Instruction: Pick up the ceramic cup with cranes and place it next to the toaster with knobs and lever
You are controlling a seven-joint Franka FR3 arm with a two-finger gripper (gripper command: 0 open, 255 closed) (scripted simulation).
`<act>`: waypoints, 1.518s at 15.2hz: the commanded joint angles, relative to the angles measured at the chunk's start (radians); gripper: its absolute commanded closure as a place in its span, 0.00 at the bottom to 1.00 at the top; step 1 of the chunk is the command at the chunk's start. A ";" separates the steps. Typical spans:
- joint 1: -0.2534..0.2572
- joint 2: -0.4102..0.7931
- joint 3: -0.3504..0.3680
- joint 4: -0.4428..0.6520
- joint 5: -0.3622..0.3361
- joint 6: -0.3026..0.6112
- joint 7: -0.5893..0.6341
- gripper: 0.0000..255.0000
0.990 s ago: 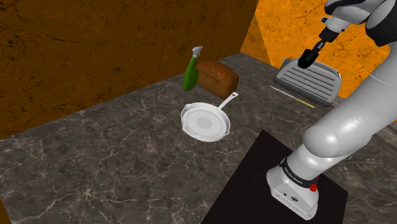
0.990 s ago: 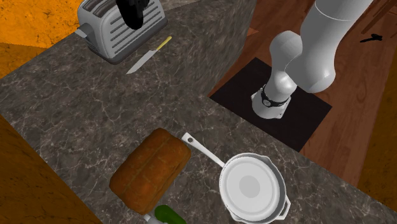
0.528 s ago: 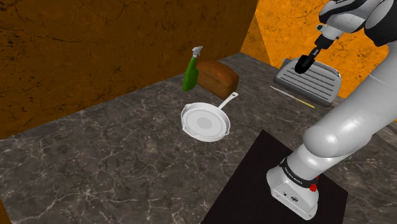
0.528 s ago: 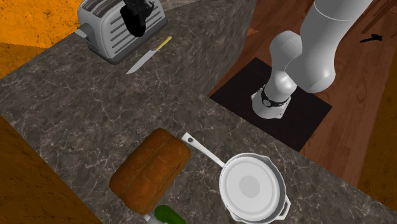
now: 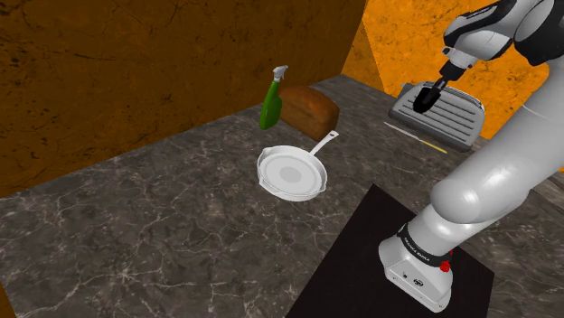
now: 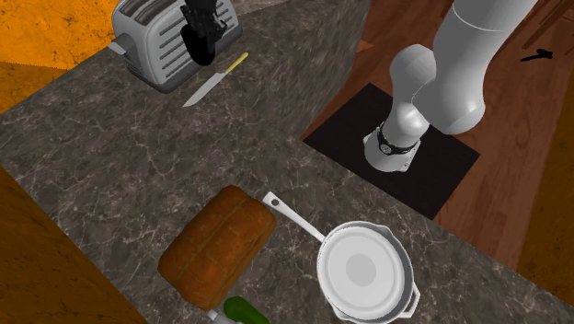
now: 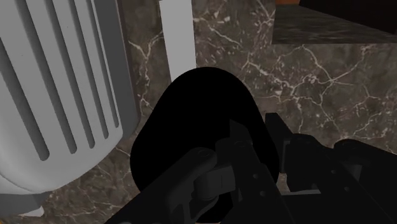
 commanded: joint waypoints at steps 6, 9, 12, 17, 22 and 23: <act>-0.005 0.032 0.002 -0.066 0.034 0.087 -0.029 1.00; -0.008 0.050 0.004 -0.090 0.053 0.123 -0.044 1.00; -0.012 0.070 0.007 -0.113 0.074 0.158 -0.061 1.00; -0.020 0.108 0.015 -0.145 0.116 0.215 -0.093 1.00; -0.033 0.150 0.029 -0.171 0.165 0.269 -0.130 1.00; -0.035 0.158 0.032 -0.175 0.174 0.278 -0.137 1.00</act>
